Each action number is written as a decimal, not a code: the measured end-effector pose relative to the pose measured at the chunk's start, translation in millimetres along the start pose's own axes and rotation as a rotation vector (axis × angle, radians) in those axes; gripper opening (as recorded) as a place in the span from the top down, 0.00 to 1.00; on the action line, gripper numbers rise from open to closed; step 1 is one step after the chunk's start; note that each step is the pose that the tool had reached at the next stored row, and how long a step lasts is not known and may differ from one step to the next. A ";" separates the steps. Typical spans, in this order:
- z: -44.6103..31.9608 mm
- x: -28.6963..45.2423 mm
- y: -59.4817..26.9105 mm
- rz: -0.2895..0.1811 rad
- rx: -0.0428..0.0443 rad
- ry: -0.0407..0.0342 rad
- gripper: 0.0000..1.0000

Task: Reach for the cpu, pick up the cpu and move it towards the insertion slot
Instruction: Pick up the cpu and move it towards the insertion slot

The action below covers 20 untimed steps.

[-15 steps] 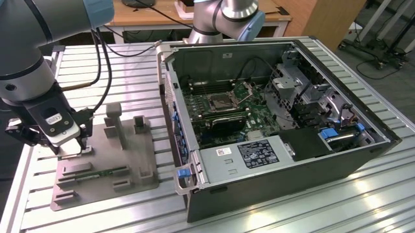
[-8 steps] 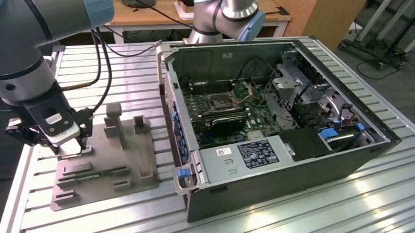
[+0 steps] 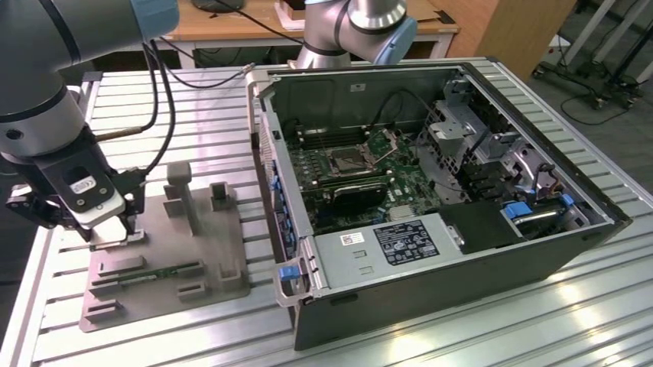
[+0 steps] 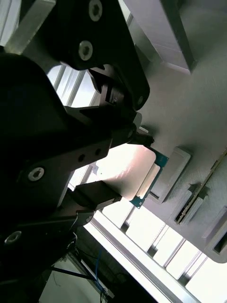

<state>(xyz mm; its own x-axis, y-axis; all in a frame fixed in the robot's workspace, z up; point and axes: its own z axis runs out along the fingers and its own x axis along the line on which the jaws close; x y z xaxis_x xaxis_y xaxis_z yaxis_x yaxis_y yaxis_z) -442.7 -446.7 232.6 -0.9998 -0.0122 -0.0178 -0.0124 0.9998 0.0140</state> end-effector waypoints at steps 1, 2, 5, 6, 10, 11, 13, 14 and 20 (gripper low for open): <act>-0.6 0.0 0.0 0.000 0.0001 0.0001 0.45; -1.1 0.0 0.0 0.000 0.0000 0.0000 0.45; -2.4 0.0 0.0 0.000 -0.0001 -0.0001 0.45; -2.8 -0.1 0.1 0.000 -0.0001 -0.0001 0.45; -4.2 -0.1 0.1 0.000 0.0000 -0.0001 0.45; -4.6 -0.1 0.1 0.000 0.0000 0.0000 0.45; -5.9 -0.1 0.1 0.000 0.0001 0.0002 0.45; -6.4 -0.1 0.1 0.000 0.0000 0.0000 0.45; -9.6 -0.2 0.1 0.000 -0.0001 0.0000 0.45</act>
<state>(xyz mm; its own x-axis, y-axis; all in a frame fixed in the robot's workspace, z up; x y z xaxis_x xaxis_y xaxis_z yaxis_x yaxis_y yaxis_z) -442.7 -446.7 242.2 -0.9998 -0.0122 -0.0178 -0.0124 0.9998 0.0141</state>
